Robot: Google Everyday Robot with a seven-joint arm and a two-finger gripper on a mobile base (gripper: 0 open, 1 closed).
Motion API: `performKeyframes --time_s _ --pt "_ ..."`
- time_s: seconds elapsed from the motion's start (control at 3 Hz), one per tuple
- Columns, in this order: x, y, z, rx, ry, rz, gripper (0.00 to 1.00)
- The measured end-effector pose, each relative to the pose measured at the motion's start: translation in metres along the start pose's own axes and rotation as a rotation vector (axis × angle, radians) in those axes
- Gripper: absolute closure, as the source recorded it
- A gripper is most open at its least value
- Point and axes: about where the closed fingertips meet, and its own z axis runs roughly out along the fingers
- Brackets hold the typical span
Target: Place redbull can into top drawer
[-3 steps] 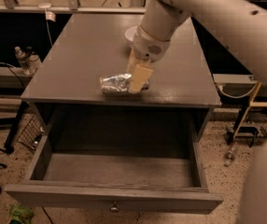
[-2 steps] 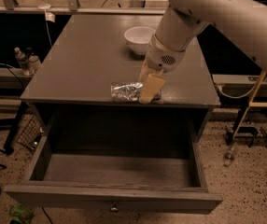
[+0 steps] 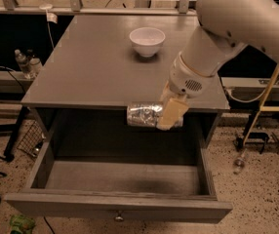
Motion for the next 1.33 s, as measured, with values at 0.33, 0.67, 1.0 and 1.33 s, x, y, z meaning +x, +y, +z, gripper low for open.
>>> performKeyframes --time_s 0.33,0.67,1.0,1.33 --pt "-0.001 0.018 0.024 0.009 -0.051 -0.010 1.00" --pt "-0.009 0.013 0.056 0.057 -0.111 -0.078 1.00" --pt "0.003 0.011 0.068 0.050 -0.111 -0.070 1.00" --pt "0.022 0.009 0.092 0.043 -0.103 -0.072 1.00"
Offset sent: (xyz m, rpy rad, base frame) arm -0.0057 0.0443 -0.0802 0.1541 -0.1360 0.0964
